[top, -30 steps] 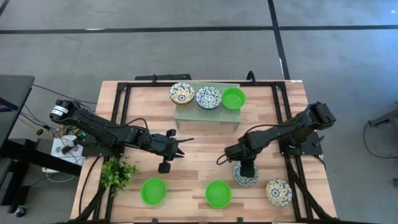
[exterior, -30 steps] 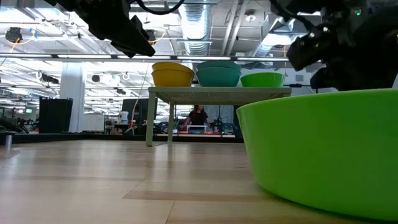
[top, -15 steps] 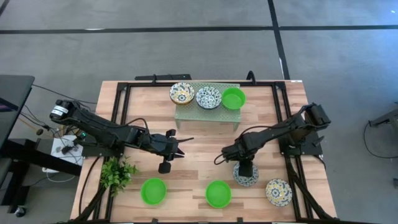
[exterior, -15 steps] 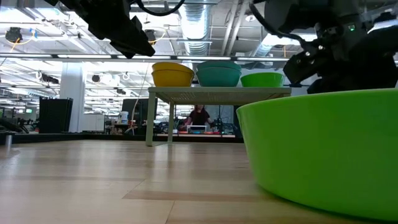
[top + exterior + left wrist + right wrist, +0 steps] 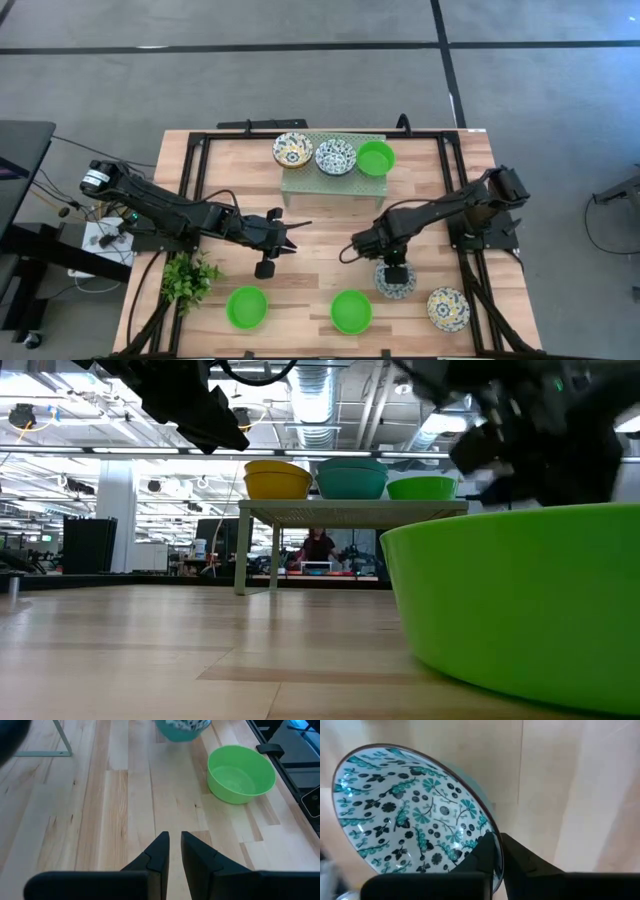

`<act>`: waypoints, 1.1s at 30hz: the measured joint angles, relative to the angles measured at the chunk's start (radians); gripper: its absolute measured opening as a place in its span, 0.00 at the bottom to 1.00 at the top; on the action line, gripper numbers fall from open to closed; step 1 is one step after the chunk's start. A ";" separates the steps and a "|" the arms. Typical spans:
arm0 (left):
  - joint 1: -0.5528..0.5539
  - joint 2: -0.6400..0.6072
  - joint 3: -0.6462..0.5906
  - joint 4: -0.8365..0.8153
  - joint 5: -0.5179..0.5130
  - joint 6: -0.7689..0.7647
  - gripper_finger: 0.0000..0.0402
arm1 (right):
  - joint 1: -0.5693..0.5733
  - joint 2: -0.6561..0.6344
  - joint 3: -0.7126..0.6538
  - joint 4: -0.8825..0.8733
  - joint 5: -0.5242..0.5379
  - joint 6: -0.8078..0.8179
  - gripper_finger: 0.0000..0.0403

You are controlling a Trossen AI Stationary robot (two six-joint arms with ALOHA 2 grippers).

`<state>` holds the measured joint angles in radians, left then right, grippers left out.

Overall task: Pick & Place Mini bowls
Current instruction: Stack the blue patterned bowl on the stacked blue patterned bowls on the shelf

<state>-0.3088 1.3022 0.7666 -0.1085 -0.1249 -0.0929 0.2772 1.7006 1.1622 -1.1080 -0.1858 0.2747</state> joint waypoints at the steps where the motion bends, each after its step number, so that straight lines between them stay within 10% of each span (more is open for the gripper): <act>1: 0.000 0.000 0.000 0.000 0.000 0.001 0.12 | -0.004 -0.005 0.040 -0.028 0.020 -0.022 0.02; 21: 0.000 0.000 0.000 0.001 0.000 0.002 0.12 | -0.395 -0.006 0.808 -0.246 0.520 -0.234 0.02; 33: 0.000 0.000 0.000 0.002 0.000 0.002 0.12 | -0.717 0.045 0.844 -0.173 0.245 -0.011 0.01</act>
<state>-0.3091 1.3022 0.7666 -0.1070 -0.1253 -0.0910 -0.4400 1.7460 2.0060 -1.2812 0.0595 0.2639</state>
